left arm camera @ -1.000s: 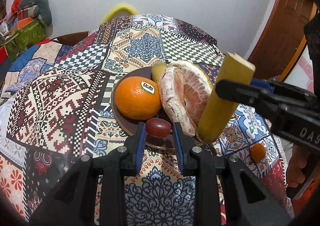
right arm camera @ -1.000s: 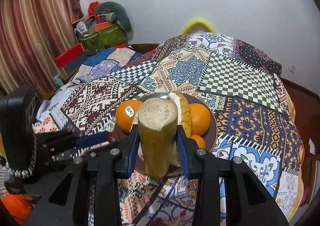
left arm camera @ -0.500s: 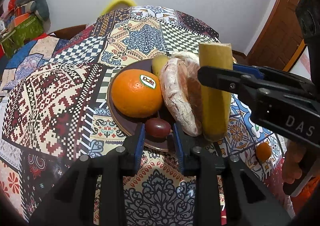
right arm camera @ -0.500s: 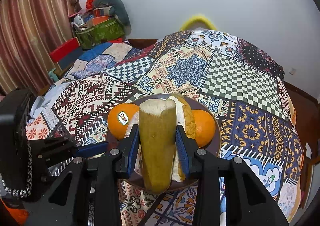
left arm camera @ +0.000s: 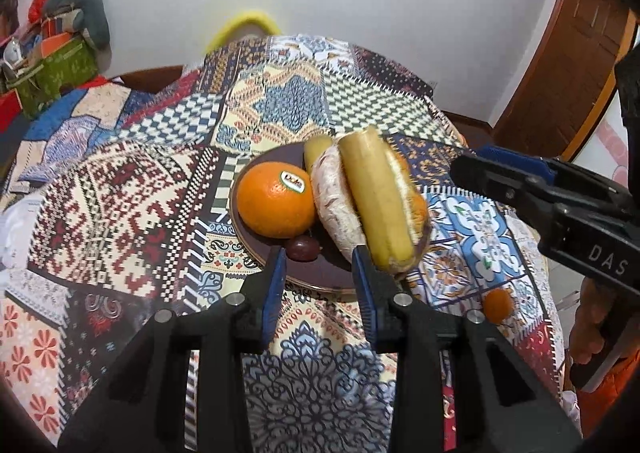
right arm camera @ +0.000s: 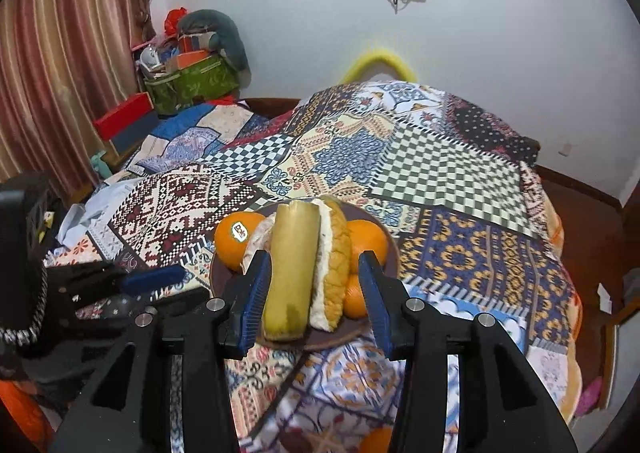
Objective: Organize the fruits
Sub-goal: 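Open both tools over the plate and withdraw them, then grasp another red date with the left tool while the right tool grasps a small tangerine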
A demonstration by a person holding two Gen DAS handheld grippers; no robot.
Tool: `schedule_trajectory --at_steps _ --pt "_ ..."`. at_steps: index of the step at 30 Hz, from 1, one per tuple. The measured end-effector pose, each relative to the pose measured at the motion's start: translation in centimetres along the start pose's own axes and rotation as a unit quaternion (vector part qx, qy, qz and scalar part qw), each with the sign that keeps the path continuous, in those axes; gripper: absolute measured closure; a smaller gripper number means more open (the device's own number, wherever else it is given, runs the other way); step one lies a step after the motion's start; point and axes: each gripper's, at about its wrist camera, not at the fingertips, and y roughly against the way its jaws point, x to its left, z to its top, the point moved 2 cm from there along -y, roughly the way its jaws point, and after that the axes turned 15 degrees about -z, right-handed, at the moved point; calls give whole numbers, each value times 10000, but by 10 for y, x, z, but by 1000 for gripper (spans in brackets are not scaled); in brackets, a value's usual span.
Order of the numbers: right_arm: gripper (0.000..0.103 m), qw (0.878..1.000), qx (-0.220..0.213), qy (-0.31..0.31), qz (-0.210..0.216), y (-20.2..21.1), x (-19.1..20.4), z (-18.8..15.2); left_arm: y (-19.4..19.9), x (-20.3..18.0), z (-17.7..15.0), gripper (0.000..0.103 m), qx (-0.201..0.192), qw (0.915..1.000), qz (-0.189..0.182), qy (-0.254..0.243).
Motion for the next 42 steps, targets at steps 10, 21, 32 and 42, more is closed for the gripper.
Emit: schedule_trajectory --at_steps 10,21,32,42 --pt "61 9996 -106 -100 -232 51 -31 -29 37 -43 -5 64 -190 9996 -23 -230" --pt "61 9990 162 -196 -371 63 -51 -69 20 -78 -33 64 153 9992 -208 -296" --pt "61 9968 650 -329 -315 41 -62 -110 -34 -99 -64 64 817 9949 -477 -355" --pt "61 9956 825 -431 -116 23 -69 -118 -67 -98 -75 64 1137 9910 -603 -374"
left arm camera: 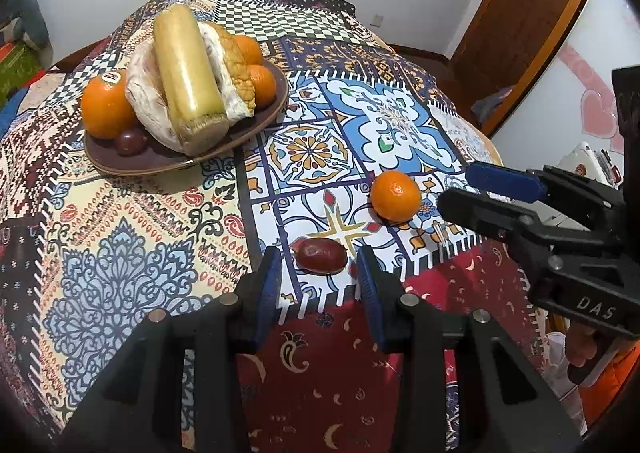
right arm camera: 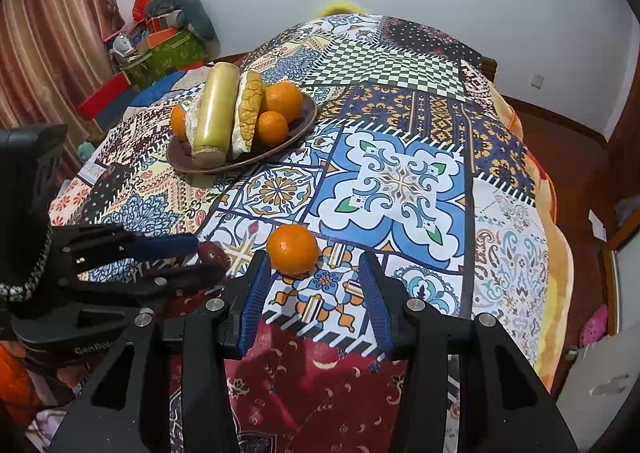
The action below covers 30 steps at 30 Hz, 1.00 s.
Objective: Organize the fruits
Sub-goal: 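Grasp another red date with the left tool while the right tool grasps a small tangerine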
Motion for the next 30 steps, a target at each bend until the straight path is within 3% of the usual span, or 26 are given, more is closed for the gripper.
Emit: schedule_trajectory --at_steps 2,4,8,11,14,30 --pt "61 10000 10 0 30 -3 1 1 -1 0 0 65 -1 10000 -32 -32" --pt "61 9999 55 32 88 -8 4 2 -3 0 0 76 -23 10000 -52 -62" --pt "61 9997 104 140 152 -16 12 1 -2 2 2 79 -70 9999 -106 -46" --pt "61 9995 165 154 223 -22 16 1 7 5 2 79 -145 9999 -62 -27" --pt "71 9994 240 123 237 -28 17 0 16 11 3 79 -258 9996 -26 53" --pt "72 9992 -153 -28 373 -15 24 28 72 77 9 79 -830 9931 584 585"
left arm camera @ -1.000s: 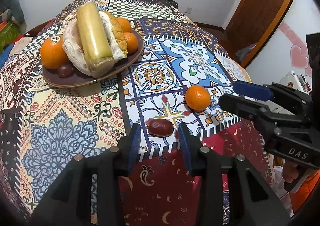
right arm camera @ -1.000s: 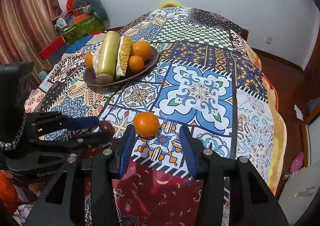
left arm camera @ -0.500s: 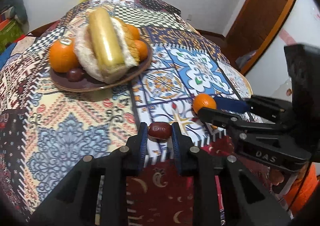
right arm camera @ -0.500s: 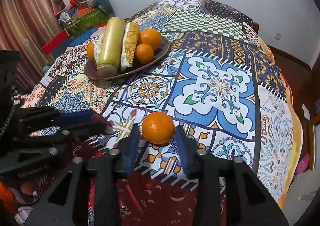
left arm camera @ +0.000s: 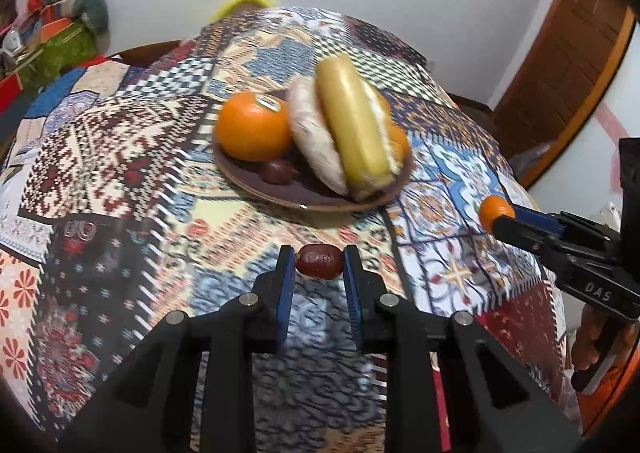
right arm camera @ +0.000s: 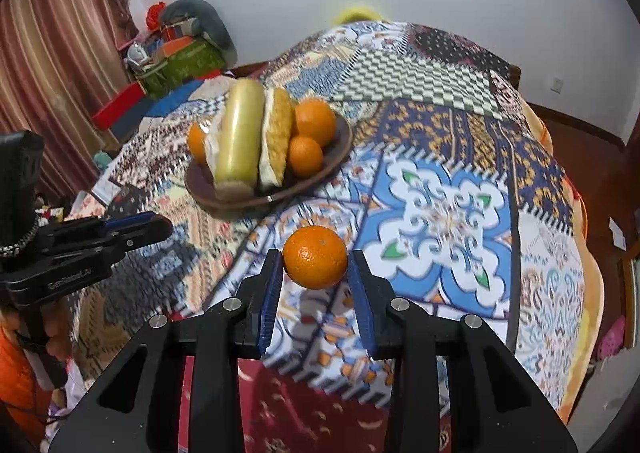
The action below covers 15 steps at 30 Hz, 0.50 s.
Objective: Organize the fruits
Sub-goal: 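Grasp another red date with the left tool while the right tool grasps a small tangerine, then lower the date and tangerine onto the dark plate with both tools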
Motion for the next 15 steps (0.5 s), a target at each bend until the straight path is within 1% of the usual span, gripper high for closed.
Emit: schedule_trajectory --at_steps 7,11,15 --pt "72 9998 -188 83 70 -7 14 21 1 13 16 79 -120 9999 74 19" --pt "72 9995 -225 182 105 -16 25 29 -6 15 24 79 -140 9999 53 4" --pt "72 9993 -246 286 24 -26 30 34 -17 17 31 79 -110 9999 41 -4"
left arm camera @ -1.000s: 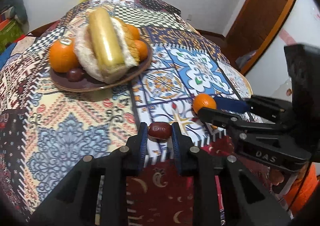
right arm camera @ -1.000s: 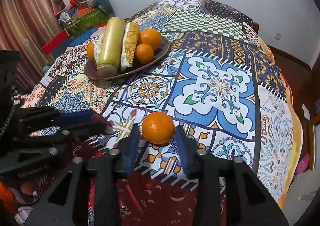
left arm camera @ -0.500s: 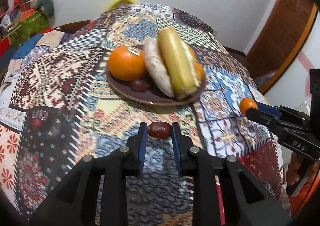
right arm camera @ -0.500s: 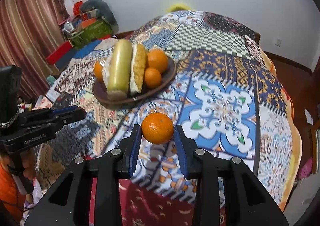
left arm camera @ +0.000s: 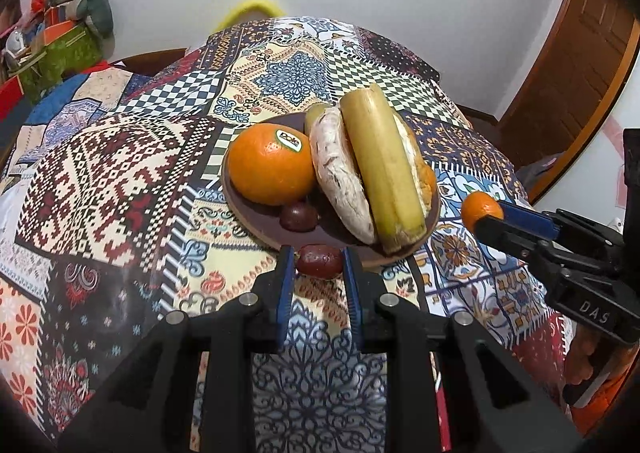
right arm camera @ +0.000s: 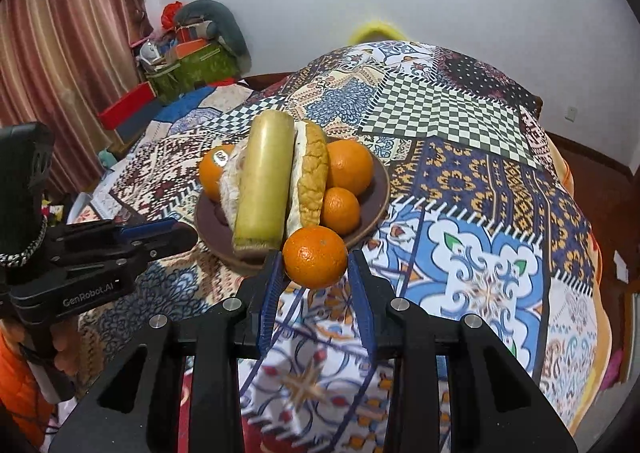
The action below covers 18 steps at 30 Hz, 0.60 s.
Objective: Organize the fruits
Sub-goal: 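Lower the date and tangerine onto the dark plate with both tools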
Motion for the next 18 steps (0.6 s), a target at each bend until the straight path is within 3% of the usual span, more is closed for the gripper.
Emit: schedule_trajectory --at_steps 18 --pt "72 9998 166 103 -14 -35 8 8 -25 6 14 79 41 10000 5 -57"
